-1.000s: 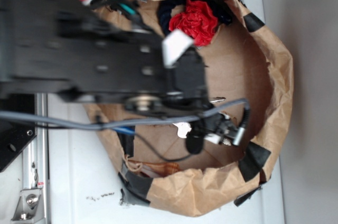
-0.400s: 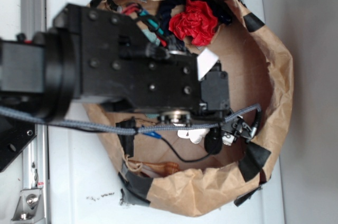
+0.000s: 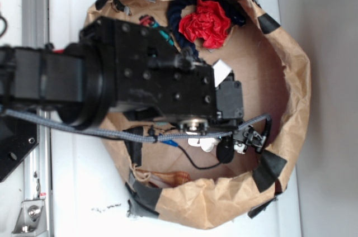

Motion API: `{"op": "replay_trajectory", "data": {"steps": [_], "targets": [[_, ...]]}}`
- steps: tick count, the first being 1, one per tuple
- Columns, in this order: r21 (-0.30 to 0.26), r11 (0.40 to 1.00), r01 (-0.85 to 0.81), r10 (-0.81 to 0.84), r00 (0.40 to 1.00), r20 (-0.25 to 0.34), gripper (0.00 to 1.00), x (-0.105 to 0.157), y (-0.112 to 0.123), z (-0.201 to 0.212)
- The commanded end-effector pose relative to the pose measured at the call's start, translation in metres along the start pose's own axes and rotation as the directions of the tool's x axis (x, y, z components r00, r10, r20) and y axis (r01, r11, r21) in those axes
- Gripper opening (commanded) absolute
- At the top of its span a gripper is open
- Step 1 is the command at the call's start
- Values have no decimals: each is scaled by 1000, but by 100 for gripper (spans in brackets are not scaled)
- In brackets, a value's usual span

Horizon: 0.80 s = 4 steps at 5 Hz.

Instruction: Grab the silver keys.

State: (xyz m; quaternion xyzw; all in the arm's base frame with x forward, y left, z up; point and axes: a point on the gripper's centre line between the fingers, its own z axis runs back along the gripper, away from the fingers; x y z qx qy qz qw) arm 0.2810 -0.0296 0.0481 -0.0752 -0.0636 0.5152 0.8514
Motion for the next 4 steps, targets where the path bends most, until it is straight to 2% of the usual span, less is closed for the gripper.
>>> {"op": "replay_trajectory", "data": {"steps": [1,4], "targets": [[-36,999,34,-34,999,-3,0,-3,-2,9],[-39,999,38,-38,999,8,0,-3,-2,13]]}}
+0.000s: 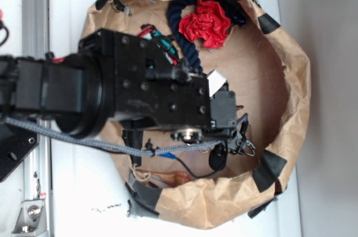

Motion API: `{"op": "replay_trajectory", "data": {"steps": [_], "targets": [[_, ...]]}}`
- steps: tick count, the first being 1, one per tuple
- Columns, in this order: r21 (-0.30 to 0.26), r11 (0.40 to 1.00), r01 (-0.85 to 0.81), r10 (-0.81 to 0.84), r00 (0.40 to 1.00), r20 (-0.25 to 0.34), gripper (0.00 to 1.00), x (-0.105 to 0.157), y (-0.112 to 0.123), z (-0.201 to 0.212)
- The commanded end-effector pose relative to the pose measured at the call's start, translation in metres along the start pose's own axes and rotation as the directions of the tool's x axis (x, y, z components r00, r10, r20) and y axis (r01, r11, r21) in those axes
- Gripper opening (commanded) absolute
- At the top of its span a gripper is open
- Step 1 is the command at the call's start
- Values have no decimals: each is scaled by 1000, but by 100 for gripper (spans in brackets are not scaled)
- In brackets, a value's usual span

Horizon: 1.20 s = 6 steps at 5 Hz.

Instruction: Grab the silver keys.

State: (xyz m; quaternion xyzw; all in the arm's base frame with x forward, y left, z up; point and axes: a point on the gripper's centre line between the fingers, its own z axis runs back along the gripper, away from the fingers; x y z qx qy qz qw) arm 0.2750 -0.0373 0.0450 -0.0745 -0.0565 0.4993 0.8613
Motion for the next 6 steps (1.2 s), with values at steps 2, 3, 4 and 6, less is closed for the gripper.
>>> {"op": "replay_trajectory", "data": {"steps": [2,3,4,6], "targets": [[-47,999,8,-7,999,33,0,8,-3,20],[-53,997,48,-44,997,65,0,16,-3,30],[-95,991,93,-84,992,91,0,30,4,57],[-258,954,151,-106,978,181,0,57,29,123]]}}
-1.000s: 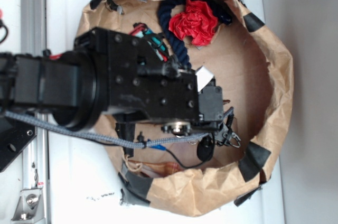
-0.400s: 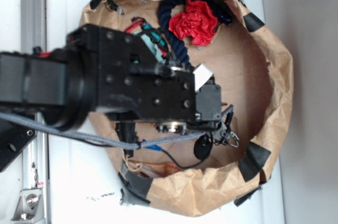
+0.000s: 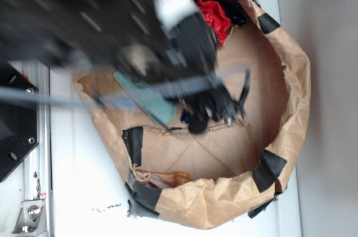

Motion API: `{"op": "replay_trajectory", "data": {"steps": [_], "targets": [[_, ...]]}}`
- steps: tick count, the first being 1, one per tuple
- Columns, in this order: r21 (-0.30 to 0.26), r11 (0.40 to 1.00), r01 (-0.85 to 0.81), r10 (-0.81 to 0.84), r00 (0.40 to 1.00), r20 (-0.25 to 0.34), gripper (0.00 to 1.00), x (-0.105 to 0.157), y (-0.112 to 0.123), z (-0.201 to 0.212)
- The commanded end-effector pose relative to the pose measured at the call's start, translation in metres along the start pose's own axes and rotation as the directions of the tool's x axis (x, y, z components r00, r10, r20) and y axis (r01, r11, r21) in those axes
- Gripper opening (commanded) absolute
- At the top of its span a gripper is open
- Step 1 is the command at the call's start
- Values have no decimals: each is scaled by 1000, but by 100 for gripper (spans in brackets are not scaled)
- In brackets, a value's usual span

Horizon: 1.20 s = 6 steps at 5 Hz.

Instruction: Grab the silver keys.

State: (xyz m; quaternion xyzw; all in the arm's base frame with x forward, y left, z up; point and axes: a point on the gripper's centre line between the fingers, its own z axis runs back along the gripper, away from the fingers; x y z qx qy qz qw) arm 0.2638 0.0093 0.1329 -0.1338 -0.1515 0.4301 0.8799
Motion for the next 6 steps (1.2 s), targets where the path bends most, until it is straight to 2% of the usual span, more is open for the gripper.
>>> {"op": "replay_trajectory", "data": {"steps": [1,2,3,4,5,6], "targets": [[-8,1000,20,-19,998,65,0,15,3,18],[115,988,100,-105,994,38,0,3,-7,-2],[242,934,262,-276,961,25,0,-13,-11,-12],[266,907,328,-345,939,19,0,-14,-12,-3],[209,927,312,-319,948,2,0,3,-5,20],[199,941,275,-280,960,2,0,16,0,28]]}}
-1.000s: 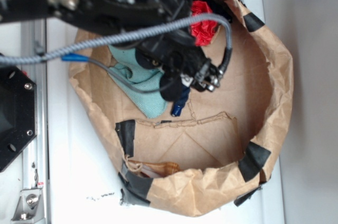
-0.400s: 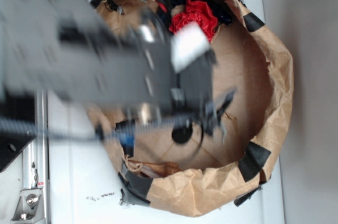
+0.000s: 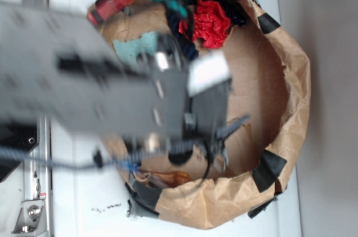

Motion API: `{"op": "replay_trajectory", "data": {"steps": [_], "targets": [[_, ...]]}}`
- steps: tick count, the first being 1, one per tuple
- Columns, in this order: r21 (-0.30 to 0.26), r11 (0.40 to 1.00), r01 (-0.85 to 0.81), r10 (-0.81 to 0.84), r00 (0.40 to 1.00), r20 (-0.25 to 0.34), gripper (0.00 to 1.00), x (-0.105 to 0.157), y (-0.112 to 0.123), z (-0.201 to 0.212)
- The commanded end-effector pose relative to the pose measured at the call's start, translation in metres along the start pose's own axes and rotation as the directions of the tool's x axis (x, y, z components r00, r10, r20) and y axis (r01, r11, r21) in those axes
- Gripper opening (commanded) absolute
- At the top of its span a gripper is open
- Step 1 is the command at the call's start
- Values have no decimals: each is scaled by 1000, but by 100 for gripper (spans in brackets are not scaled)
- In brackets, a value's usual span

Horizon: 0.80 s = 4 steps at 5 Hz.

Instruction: Grab the silver keys.

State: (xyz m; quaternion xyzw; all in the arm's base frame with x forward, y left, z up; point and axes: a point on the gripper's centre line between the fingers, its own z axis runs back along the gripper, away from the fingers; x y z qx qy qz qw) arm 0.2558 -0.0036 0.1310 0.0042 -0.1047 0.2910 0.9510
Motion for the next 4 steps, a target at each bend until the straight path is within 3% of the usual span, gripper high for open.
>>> {"op": "replay_trajectory", "data": {"steps": [1,2,4], "targets": [[-67,995,-69,69,998,1,0,33,23,29],[-39,999,-29,28,999,-36,0,26,12,22],[-28,1000,-13,12,999,-46,0,17,7,18]]}}
